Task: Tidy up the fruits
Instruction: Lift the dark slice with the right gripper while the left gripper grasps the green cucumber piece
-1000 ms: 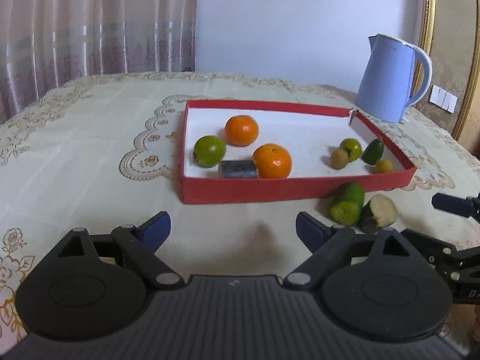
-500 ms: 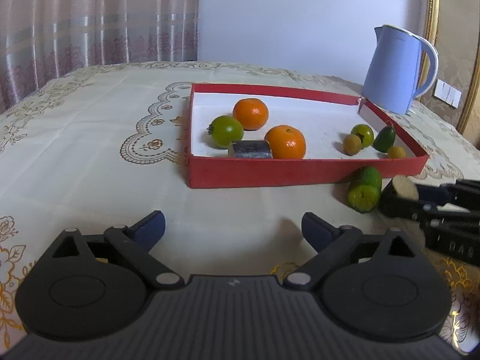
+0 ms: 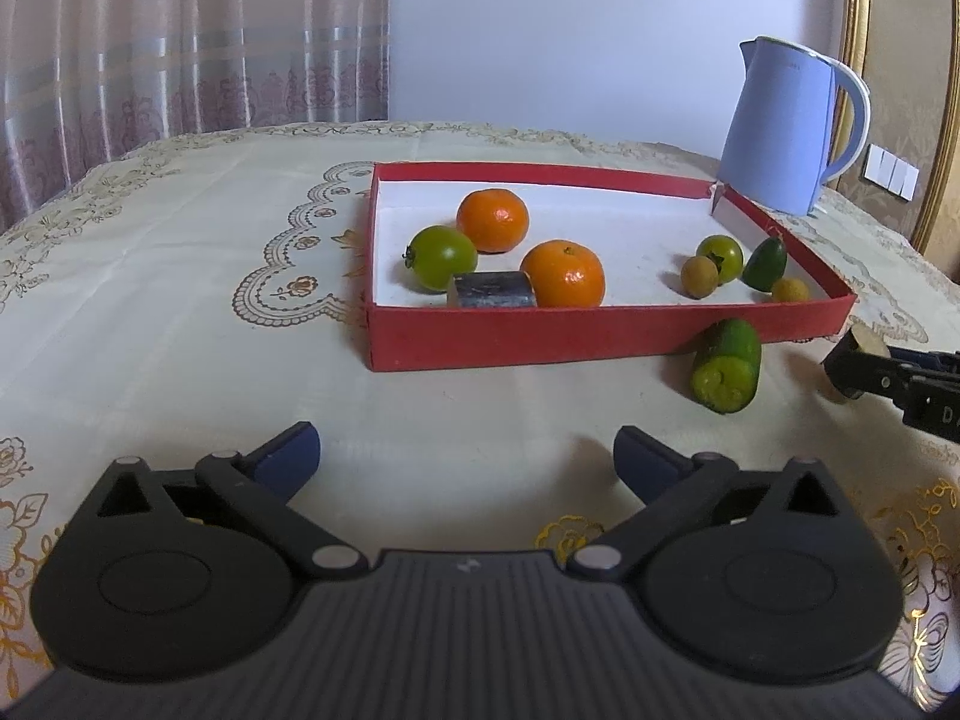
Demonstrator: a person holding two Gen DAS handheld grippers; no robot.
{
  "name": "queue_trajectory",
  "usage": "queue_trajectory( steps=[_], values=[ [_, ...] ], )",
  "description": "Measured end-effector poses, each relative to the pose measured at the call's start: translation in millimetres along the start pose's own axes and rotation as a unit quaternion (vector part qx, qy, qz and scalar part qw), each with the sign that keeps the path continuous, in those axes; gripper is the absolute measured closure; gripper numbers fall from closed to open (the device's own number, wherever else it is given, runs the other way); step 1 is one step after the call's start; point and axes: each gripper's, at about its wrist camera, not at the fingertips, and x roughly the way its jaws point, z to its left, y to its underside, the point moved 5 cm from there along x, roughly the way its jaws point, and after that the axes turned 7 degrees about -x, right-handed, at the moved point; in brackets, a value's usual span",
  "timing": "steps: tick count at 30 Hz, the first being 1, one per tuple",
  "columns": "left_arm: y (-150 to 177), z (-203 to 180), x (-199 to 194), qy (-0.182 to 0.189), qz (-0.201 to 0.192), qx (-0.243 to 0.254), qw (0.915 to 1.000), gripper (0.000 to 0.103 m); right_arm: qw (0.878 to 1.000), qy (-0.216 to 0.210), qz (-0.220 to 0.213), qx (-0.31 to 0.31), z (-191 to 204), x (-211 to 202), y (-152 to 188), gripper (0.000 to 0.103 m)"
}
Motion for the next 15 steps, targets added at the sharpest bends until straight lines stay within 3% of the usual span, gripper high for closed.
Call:
queue_trajectory(
  steps=[4, 9, 15],
  values=[
    [-0.5, -7.1, 1.2, -0.014, 0.001, 0.016, 0.9998, 0.000, 1.000, -0.002, 0.006, 0.008, -1.9, 2.6, 0.1, 0.069],
    [-5.3, -26.4, -3.2, 0.033, 0.002, 0.005, 0.9994, 0.000, 1.000, -0.004, 0.013, 0.023, -6.4, 5.4, 1.0, 0.069],
    [-11.6, -58.3, 8.0, 0.042, 0.004, 0.030, 0.9987, 0.000, 1.000, -0.003, 0.012, 0.029, -8.9, 5.7, 1.2, 0.069]
  ],
)
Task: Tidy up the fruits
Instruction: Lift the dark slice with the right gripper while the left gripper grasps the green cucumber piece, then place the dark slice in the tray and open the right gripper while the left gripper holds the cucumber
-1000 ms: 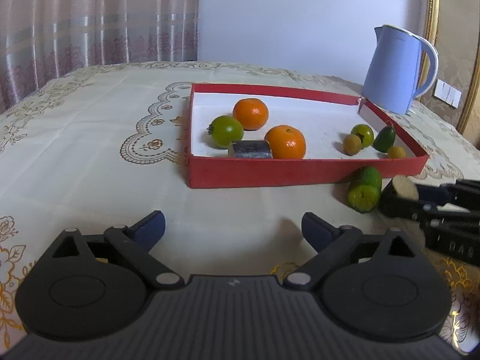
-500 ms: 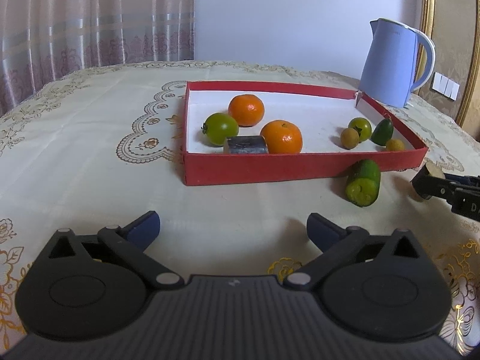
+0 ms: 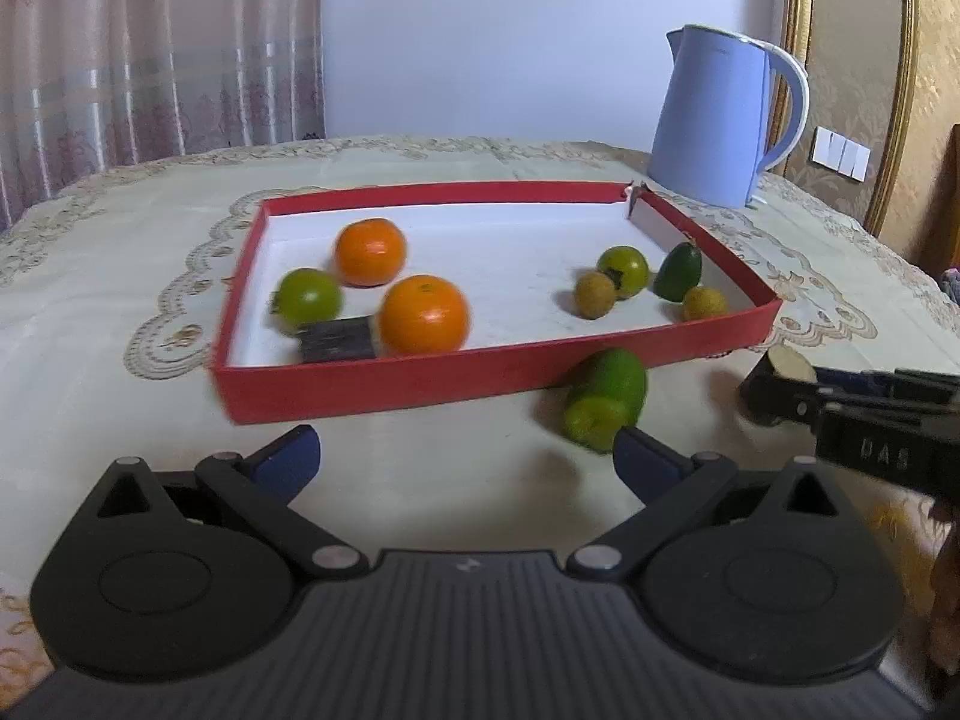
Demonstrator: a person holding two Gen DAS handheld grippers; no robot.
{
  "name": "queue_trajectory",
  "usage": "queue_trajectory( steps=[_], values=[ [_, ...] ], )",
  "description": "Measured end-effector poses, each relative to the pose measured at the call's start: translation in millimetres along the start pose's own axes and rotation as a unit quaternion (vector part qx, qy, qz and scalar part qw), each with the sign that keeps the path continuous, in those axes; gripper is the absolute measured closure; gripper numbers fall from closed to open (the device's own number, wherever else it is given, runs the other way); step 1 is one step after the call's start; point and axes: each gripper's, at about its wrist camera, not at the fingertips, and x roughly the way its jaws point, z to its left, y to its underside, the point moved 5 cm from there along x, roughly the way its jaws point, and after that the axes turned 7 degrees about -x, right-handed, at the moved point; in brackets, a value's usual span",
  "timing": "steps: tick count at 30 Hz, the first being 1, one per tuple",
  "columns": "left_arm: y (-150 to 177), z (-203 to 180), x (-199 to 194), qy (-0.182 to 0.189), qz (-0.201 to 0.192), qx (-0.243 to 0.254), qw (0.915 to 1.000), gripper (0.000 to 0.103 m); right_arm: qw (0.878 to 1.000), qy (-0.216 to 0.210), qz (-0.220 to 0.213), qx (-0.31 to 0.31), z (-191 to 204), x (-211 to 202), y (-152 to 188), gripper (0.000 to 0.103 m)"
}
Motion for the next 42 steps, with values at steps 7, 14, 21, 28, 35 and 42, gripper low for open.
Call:
queue_trajectory(
  steps=[7, 14, 21, 28, 35, 42],
  values=[
    [-3.5, -14.5, 17.4, 0.012, 0.020, -0.017, 0.9996, 0.000, 1.000, -0.007, -0.002, 0.015, -3.2, -1.1, 0.5, 0.069],
    [-5.4, -23.5, 30.7, 0.007, 0.027, -0.006, 0.9996, 0.003, 1.000, -0.009, -0.002, 0.021, -5.0, -1.0, 0.4, 0.069],
    [-3.5, -27.4, 33.6, -0.007, 0.020, 0.013, 0.9997, 0.006, 1.000, -0.011, -0.003, 0.025, -5.6, -0.9, 0.9, 0.069],
    [0.7, -36.8, 28.9, 0.003, 0.009, 0.048, 0.9988, 0.032, 1.000, -0.011, -0.003, 0.025, -6.0, -1.0, 0.8, 0.069],
    [4.3, -49.5, 22.4, 0.039, 0.008, 0.073, 0.9965, 0.071, 1.000, -0.011, -0.002, 0.025, -5.8, -0.9, 0.9, 0.069],
    [6.0, -36.1, 13.3, 0.008, -0.002, 0.060, 0.9982, 0.072, 1.000, -0.011, -0.001, 0.022, -5.3, -0.4, 1.6, 0.069]
  ],
)
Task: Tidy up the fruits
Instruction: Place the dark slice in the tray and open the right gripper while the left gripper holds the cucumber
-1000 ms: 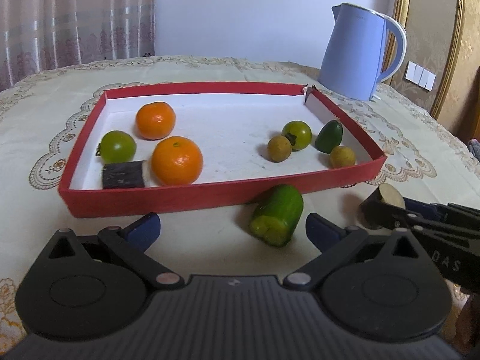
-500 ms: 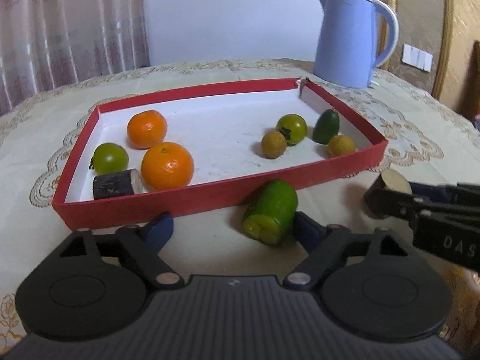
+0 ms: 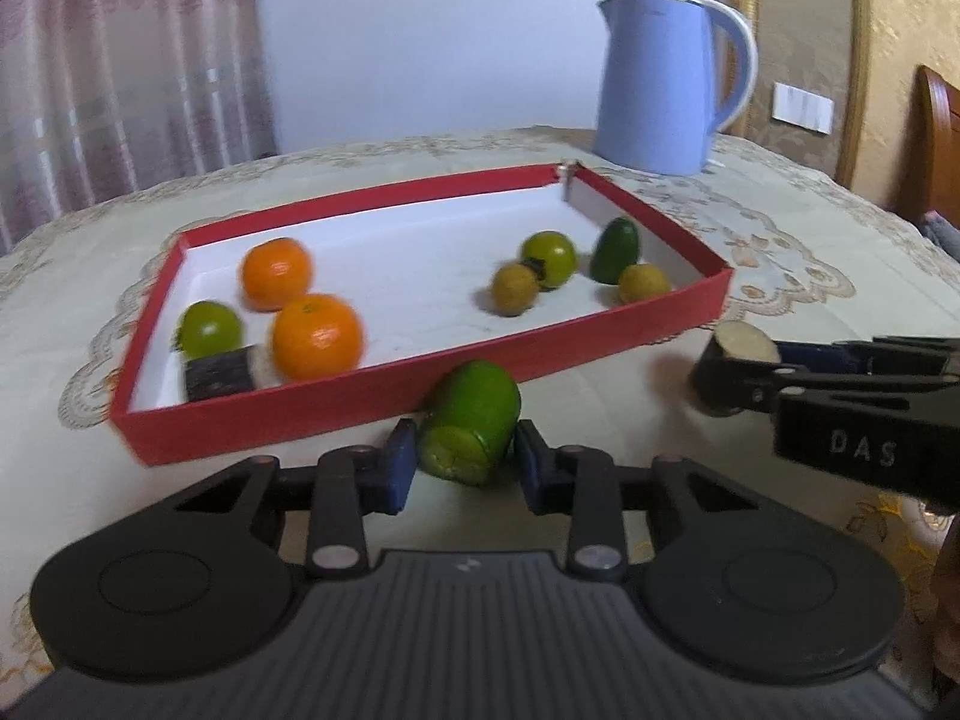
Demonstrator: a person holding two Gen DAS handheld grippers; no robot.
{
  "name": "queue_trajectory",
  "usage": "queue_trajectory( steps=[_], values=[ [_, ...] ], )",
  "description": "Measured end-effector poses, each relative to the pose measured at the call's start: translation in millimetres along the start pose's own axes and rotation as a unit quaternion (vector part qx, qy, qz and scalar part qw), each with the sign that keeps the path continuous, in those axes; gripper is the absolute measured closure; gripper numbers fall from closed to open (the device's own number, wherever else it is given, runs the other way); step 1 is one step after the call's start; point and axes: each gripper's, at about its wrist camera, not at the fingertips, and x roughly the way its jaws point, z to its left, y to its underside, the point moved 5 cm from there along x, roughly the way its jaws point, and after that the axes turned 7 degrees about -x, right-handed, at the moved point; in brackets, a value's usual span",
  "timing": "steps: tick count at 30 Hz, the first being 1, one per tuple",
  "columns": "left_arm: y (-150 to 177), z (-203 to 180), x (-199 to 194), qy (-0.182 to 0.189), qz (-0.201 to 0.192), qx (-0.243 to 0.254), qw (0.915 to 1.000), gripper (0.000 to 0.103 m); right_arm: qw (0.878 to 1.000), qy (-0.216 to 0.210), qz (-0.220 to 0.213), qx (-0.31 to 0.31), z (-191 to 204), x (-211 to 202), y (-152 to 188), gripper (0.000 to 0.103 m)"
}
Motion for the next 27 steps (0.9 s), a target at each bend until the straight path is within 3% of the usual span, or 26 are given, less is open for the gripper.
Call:
queue_trajectory(
  steps=[13, 20, 27],
  values=[
    [7.2, 59.5, -19.7, -0.033, -0.010, -0.063, 0.9974, 0.072, 1.000, 0.012, 0.000, -0.012, 3.5, -0.7, -1.0, 0.069],
    [7.6, 63.1, -19.7, -0.023, -0.012, -0.077, 0.9967, 0.071, 0.997, 0.041, -0.035, -0.048, 13.1, -14.0, -3.1, 0.069],
    [8.2, 66.1, -20.3, -0.015, -0.013, -0.088, 0.9960, 0.071, 0.994, 0.027, -0.058, -0.083, 28.8, -19.0, -35.6, 0.069]
  ],
)
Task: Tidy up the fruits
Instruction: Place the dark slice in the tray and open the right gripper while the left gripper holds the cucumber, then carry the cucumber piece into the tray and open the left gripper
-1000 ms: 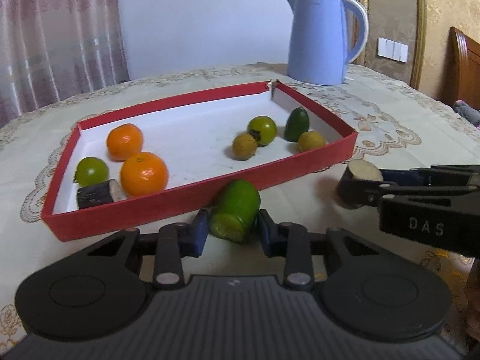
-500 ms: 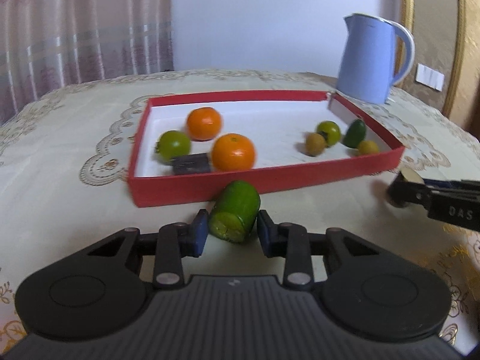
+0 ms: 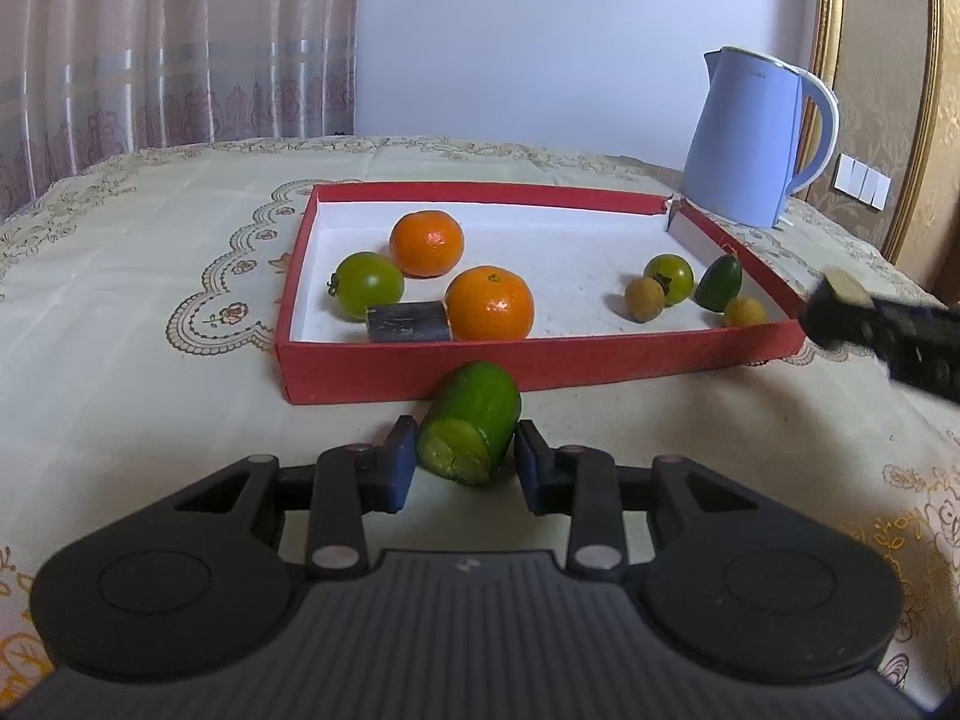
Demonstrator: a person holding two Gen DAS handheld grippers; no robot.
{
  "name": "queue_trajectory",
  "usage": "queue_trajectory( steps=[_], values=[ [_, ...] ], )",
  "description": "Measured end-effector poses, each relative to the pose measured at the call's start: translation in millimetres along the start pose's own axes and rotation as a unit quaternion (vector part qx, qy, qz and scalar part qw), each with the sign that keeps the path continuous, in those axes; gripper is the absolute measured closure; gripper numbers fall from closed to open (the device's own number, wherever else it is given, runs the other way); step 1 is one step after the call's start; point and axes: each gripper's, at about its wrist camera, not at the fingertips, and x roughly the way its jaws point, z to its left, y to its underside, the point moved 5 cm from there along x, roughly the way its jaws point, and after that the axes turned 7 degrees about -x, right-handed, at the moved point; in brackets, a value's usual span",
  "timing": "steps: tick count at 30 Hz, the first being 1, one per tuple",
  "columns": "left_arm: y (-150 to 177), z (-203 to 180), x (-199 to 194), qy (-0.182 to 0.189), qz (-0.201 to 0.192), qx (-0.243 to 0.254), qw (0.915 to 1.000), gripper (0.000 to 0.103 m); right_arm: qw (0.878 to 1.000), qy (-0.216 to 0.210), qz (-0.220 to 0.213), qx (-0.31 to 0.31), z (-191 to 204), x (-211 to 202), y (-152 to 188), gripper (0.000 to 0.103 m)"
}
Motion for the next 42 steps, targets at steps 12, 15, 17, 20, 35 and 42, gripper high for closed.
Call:
queue_trajectory(
  steps=[12, 15, 17, 20, 35, 42],
  values=[
    [-0.2, 4.5, -0.9, 0.011, 0.000, -0.015, 0.9998, 0.071, 0.997, -0.024, 0.077, -0.022, 18.8, 68.6, -18.8, 0.069],
    [-0.5, 5.6, -0.9, 0.015, 0.000, -0.020, 0.9997, 0.071, 0.995, -0.021, 0.093, -0.020, 18.7, 79.7, -17.3, 0.070],
    [-0.6, 5.6, -1.4, 0.015, 0.000, -0.020, 0.9997, 0.071, 0.995, -0.016, 0.097, -0.018, 17.3, 87.4, -17.6, 0.070],
    [-0.5, 5.9, -1.3, 0.015, 0.000, -0.021, 0.9997, 0.071, 0.994, -0.011, 0.103, -0.017, 15.2, 96.6, -16.9, 0.070],
    [-0.1, 4.5, -1.1, 0.010, 0.000, -0.015, 0.9998, 0.071, 0.999, -0.002, 0.046, 0.006, -12.7, 15.7, 12.3, 0.033],
    [-0.4, 1.6, -0.1, 0.005, 0.001, -0.007, 1.0000, 0.071, 0.995, -0.008, 0.093, 0.031, -29.9, 32.0, 38.0, 0.031]
  ],
)
